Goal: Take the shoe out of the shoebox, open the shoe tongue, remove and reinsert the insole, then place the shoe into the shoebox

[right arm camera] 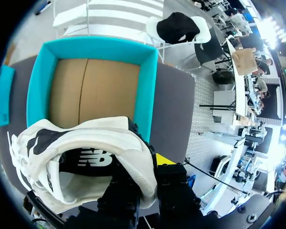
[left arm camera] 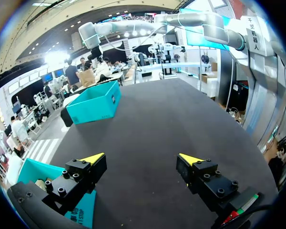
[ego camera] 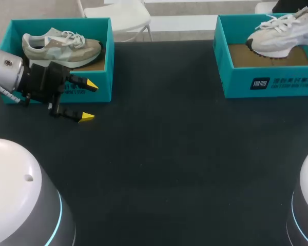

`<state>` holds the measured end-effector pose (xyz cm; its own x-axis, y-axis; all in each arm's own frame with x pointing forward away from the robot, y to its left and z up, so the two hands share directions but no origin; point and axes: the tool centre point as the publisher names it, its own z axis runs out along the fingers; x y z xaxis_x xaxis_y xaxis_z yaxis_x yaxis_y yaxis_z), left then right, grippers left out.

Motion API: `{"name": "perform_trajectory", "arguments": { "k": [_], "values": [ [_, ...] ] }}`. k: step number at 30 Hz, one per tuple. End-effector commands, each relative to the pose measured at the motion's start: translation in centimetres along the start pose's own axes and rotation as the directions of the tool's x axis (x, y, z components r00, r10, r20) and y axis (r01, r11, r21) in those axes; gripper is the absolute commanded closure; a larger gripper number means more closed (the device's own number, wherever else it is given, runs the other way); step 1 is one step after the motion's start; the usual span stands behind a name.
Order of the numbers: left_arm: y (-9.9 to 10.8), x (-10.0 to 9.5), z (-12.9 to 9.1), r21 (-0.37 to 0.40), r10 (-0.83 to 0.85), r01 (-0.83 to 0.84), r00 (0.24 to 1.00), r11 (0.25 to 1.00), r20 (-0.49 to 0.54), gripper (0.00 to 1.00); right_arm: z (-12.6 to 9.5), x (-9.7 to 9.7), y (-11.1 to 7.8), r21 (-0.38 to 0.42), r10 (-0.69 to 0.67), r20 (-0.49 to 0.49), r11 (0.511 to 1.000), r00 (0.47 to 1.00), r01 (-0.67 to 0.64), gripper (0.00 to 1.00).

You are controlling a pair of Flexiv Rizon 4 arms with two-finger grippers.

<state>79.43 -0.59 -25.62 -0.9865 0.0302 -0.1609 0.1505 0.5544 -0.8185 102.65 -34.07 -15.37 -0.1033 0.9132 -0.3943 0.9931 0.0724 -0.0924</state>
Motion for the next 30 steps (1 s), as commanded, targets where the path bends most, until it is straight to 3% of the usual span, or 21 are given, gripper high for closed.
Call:
{"name": "perform_trajectory", "arguments": {
  "k": [1,12,25,30],
  "values": [
    [0.0,0.1,-0.1,-0.004,0.000,0.000,1.000,1.000,-0.001,0.00,-0.2,-0.1,0.2,0.006,-0.001,-0.002,1.000,1.000,0.001,1.00],
    [0.0,0.1,-0.1,-0.004,0.000,0.000,1.000,1.000,-0.001,0.00,1.5,0.0,1.9,0.015,0.195,-0.033,0.981,0.980,-0.195,1.00],
    [0.0,0.1,-0.1,-0.004,0.000,0.000,1.000,1.000,-0.001,0.00,6.1,-0.5,3.5,-0.036,0.304,0.105,0.953,0.947,-0.302,1.00],
    [0.0,0.1,-0.1,-0.004,0.000,0.000,1.000,1.000,-0.001,0.00,7.9,-0.2,3.7,-0.035,0.327,0.090,0.945,0.941,-0.325,1.00]
  ]
}}
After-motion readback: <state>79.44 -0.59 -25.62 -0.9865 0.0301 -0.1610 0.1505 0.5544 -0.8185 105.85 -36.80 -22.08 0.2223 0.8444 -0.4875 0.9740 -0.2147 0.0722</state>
